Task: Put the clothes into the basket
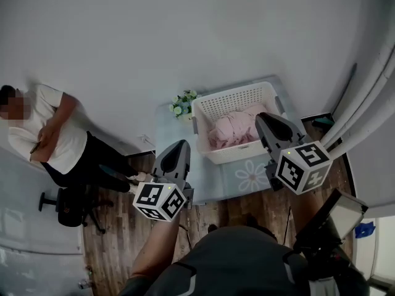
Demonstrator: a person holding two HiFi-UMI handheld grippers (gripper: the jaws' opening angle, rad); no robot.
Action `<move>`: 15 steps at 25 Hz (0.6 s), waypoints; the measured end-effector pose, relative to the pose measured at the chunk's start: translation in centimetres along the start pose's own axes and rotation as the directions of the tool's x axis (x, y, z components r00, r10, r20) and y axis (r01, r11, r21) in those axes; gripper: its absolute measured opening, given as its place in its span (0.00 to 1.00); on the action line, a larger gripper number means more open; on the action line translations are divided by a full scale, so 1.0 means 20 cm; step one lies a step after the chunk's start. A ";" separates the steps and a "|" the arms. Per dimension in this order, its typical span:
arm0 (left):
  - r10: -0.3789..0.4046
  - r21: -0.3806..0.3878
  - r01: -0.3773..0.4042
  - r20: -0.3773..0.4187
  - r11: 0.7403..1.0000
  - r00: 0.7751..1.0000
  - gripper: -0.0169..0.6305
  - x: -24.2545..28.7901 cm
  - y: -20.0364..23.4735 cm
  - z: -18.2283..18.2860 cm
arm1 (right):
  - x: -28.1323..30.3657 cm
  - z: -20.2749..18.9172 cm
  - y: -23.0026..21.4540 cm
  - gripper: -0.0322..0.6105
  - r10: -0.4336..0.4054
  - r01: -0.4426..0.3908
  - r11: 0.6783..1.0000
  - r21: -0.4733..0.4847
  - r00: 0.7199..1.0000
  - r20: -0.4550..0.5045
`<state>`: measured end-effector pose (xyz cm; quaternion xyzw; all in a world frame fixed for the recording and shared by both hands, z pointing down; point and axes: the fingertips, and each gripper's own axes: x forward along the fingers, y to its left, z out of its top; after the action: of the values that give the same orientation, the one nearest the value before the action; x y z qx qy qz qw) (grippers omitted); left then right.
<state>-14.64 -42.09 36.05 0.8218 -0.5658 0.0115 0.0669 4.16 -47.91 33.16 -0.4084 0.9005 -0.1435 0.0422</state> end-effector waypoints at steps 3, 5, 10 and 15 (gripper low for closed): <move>-0.030 0.006 0.030 0.017 1.000 0.999 0.04 -0.02 0.04 0.04 | 0.00 0.01 0.07 0.10 -0.020 0.020 1.000 -0.019 1.000 0.006; -0.043 0.002 0.043 0.030 0.999 0.999 0.04 -0.04 0.07 0.07 | 0.02 0.01 0.10 0.10 -0.046 0.046 0.998 -0.030 0.999 0.009; -0.068 0.015 0.067 0.062 0.998 0.996 0.04 -0.06 0.09 0.13 | 0.03 0.02 0.14 0.09 -0.074 0.075 0.995 -0.059 0.997 0.021; -0.095 0.008 0.095 0.066 0.995 0.993 0.04 -0.08 0.10 0.13 | 0.03 0.00 0.21 0.07 -0.087 0.087 0.992 -0.094 0.996 0.013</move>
<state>-17.12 -41.65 33.54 0.8479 -0.5278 -0.0177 0.0468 0.81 -45.71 32.03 -0.4494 0.8874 -0.1009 0.0206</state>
